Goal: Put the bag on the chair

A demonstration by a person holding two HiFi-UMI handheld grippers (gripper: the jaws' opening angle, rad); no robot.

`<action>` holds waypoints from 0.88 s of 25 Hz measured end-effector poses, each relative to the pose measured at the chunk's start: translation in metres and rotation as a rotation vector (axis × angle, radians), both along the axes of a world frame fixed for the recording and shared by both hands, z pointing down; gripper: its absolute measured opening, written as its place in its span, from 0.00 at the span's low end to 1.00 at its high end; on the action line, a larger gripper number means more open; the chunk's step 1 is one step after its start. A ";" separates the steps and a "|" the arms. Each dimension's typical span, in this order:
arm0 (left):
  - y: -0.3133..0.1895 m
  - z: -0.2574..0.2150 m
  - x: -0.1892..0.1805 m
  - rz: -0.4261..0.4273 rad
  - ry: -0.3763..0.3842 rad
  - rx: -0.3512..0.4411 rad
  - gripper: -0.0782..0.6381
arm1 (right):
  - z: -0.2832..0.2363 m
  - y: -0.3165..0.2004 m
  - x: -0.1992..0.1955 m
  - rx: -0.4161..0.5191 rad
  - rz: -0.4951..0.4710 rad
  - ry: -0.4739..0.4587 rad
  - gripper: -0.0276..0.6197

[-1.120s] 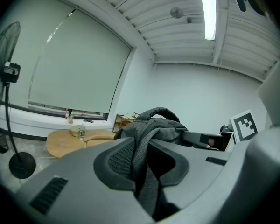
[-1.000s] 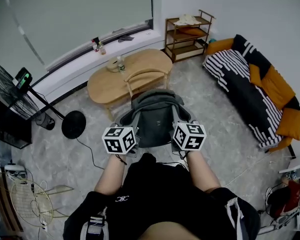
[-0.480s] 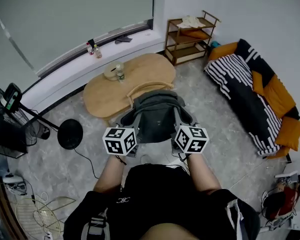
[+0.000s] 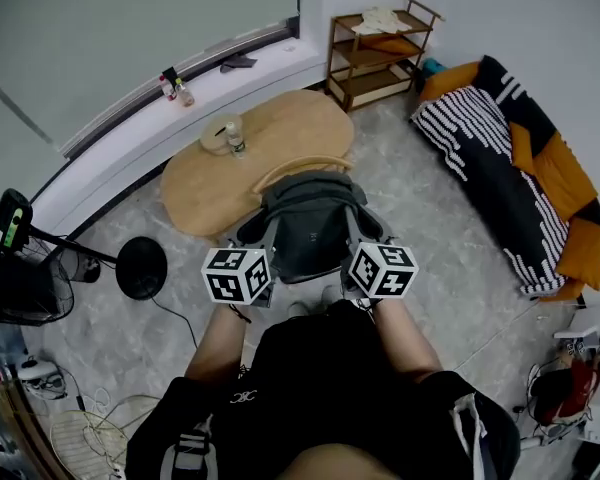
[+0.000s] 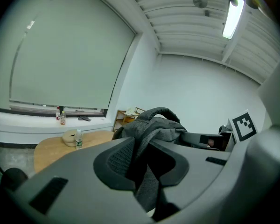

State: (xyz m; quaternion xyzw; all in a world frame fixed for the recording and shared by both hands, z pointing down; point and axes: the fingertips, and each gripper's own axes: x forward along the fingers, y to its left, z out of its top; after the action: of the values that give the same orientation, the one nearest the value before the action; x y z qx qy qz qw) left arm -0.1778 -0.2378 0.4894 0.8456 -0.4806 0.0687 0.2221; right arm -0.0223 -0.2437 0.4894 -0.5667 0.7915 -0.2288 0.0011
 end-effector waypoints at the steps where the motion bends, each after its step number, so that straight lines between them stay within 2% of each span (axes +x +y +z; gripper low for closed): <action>1: -0.005 0.004 0.001 -0.001 0.000 -0.011 0.22 | 0.003 -0.005 0.001 -0.008 0.000 -0.001 0.14; 16: -0.089 0.052 0.039 0.002 -0.009 -0.127 0.22 | 0.050 -0.095 0.038 -0.100 -0.032 0.020 0.14; 22: -0.122 0.092 0.051 -0.027 -0.012 -0.203 0.22 | 0.087 -0.132 0.051 -0.171 -0.068 0.058 0.14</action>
State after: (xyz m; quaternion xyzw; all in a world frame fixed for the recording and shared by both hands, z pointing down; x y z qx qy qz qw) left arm -0.1269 -0.3598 0.5812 0.8117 -0.4839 0.1189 0.3047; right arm 0.0283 -0.3756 0.5759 -0.5437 0.7877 -0.2789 -0.0779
